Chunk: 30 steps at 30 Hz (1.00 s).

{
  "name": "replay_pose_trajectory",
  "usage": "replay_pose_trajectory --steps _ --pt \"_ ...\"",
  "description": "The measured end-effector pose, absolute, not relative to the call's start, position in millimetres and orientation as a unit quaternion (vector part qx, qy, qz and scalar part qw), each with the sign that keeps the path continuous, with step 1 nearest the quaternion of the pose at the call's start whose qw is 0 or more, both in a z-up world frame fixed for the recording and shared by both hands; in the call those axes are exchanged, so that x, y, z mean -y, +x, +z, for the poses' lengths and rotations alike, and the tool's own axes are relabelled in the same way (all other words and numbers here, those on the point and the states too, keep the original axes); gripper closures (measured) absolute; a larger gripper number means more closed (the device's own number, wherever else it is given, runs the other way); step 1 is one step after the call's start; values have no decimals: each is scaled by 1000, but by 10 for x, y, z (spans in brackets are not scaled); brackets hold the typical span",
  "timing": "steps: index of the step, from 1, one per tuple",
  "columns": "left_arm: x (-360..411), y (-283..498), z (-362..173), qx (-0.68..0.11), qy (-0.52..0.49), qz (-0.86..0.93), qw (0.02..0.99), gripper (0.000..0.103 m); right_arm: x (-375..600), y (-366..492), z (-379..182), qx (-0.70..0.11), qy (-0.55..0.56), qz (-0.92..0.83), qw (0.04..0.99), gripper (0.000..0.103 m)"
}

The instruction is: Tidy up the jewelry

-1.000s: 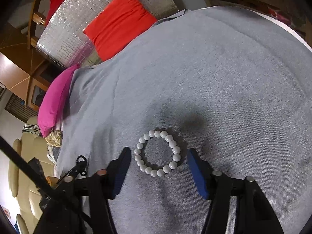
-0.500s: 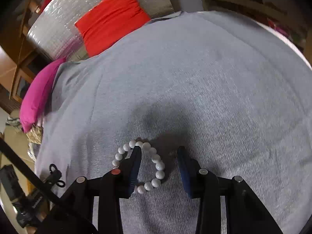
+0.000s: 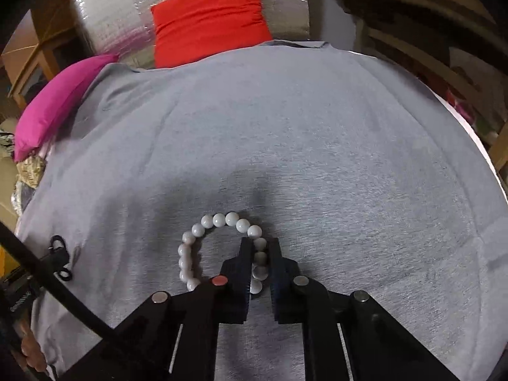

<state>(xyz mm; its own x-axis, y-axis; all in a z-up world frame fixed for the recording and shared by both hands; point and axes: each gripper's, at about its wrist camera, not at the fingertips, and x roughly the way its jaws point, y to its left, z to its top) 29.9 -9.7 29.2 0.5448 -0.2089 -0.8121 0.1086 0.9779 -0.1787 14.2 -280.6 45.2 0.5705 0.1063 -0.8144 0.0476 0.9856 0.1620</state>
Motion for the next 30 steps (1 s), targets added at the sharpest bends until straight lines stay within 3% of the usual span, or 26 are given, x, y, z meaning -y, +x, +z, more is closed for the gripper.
replay_pose_trajectory --steps 17,20,21,22,30 --pt "266 292 204 -482 -23 -87 871 92 2715 73 399 -499 142 81 851 92" --pt "263 295 197 -483 -22 -82 872 75 2735 78 397 -499 138 72 852 92" --pt "253 304 190 -483 -20 -78 872 60 2728 86 402 -499 134 70 853 92" --pt "249 303 185 -482 -18 -72 873 52 2729 87 403 -498 132 68 854 92" --pt "328 305 174 -472 -5 -75 878 51 2678 135 381 -496 112 47 860 90"
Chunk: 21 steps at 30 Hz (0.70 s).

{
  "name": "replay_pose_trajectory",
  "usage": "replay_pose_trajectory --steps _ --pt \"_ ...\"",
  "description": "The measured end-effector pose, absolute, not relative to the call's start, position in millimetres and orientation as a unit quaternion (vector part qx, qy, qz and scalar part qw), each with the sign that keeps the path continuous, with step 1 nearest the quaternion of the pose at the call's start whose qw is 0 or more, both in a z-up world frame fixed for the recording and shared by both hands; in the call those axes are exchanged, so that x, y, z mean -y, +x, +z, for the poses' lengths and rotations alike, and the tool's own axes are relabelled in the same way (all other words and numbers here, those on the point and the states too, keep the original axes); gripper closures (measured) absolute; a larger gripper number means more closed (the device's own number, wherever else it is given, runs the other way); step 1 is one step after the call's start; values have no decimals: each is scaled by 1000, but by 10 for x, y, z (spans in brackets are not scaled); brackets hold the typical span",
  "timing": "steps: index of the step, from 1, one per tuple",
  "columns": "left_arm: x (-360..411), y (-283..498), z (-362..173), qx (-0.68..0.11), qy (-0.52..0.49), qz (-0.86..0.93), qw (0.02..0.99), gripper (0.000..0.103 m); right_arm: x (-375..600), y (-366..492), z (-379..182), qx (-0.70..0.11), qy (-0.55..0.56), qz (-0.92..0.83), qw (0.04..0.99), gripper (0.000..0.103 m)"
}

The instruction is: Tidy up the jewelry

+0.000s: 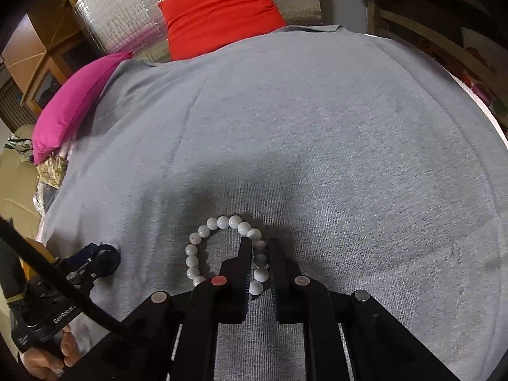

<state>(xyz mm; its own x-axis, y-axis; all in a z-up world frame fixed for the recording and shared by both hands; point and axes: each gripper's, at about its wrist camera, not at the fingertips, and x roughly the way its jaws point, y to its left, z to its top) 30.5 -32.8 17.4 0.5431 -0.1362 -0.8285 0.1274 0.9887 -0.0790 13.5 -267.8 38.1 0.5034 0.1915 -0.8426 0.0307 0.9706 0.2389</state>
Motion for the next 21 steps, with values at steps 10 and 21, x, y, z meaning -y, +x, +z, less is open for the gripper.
replay_pose_trajectory --steps 10,21 --pt "432 260 215 -459 0 -93 883 87 2554 89 411 -477 87 57 873 92" --pt "431 129 380 -450 -5 -90 889 94 2691 -25 605 -451 109 65 883 92"
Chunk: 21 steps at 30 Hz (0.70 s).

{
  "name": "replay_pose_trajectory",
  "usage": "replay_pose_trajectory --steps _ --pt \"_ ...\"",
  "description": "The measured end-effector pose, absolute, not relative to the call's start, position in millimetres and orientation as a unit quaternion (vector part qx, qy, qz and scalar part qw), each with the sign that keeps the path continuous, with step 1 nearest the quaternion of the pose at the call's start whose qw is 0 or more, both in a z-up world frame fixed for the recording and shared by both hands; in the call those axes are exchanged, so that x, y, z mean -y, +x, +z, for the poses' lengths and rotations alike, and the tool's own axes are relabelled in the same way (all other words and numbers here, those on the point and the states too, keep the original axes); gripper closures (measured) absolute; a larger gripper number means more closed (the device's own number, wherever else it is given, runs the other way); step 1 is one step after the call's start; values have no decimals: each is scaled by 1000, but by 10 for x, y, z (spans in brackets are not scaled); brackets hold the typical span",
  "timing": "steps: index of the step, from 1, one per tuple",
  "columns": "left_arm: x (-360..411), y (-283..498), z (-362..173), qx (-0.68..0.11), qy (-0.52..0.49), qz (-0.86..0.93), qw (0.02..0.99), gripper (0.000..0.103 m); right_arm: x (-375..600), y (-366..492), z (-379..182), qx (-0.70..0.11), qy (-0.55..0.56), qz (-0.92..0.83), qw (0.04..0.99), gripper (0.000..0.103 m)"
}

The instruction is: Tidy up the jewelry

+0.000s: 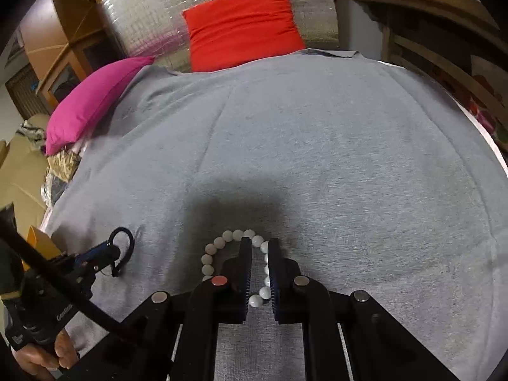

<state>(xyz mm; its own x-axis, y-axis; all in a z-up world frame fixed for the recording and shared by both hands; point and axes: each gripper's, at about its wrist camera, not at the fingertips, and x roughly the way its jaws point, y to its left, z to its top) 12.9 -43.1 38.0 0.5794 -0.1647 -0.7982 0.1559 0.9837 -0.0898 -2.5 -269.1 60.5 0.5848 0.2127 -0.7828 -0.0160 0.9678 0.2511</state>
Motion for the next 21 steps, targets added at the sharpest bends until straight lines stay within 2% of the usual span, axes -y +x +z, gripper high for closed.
replay_pose_trajectory --steps 1,3,10,12,13,21 --pt "422 121 379 -450 -6 -90 888 93 2760 -14 593 -456 124 64 879 91" --pt "411 120 383 -451 -9 -90 888 94 2827 20 533 -472 138 56 869 83" --pt "412 111 399 -448 -10 -87 890 93 2797 55 443 -491 132 52 859 82" --pt "396 103 399 -449 -10 -89 889 93 2775 71 436 -494 129 51 858 74" --pt "385 104 401 -449 -11 -88 889 93 2765 79 427 -497 130 52 857 73" --pt "350 84 434 -447 -19 -92 890 93 2599 57 378 -493 84 49 865 73"
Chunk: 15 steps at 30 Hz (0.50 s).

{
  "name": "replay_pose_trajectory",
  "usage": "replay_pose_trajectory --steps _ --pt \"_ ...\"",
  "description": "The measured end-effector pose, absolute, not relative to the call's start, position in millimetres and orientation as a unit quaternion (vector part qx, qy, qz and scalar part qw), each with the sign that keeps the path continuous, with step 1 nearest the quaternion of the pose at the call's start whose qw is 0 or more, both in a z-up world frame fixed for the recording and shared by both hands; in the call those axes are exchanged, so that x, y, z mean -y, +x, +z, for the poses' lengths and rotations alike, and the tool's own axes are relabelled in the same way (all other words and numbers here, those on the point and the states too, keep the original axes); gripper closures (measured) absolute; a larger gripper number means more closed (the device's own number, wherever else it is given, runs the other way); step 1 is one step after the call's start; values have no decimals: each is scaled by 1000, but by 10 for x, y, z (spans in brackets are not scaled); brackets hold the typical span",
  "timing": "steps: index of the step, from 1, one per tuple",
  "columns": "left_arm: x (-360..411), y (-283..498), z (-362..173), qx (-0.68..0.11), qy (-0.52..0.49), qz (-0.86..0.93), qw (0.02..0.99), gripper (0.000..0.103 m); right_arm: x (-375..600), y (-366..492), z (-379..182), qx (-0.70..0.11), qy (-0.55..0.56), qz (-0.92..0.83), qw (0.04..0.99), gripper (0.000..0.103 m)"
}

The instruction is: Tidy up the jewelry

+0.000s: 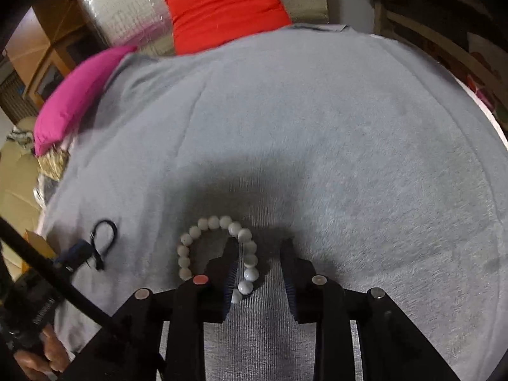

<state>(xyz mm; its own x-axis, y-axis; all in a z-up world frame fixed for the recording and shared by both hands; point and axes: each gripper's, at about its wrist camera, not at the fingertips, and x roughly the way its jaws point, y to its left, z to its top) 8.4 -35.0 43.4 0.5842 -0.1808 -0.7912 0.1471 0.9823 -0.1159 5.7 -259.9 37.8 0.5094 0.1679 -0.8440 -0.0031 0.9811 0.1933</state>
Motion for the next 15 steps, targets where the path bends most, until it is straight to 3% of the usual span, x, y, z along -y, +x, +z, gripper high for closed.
replay_pose_trajectory --steps 2,6,11,15 --pt "359 89 421 -449 -18 -93 889 93 2496 26 384 -487 46 48 871 73" --pt "307 152 334 -461 -27 -104 881 93 2368 -54 400 -471 6 49 881 92" --pt "14 207 355 -470 -71 -105 874 90 2417 -130 504 -452 14 49 890 93" --pt "-139 182 407 -458 -74 -92 881 56 2494 -110 626 -429 36 46 901 92"
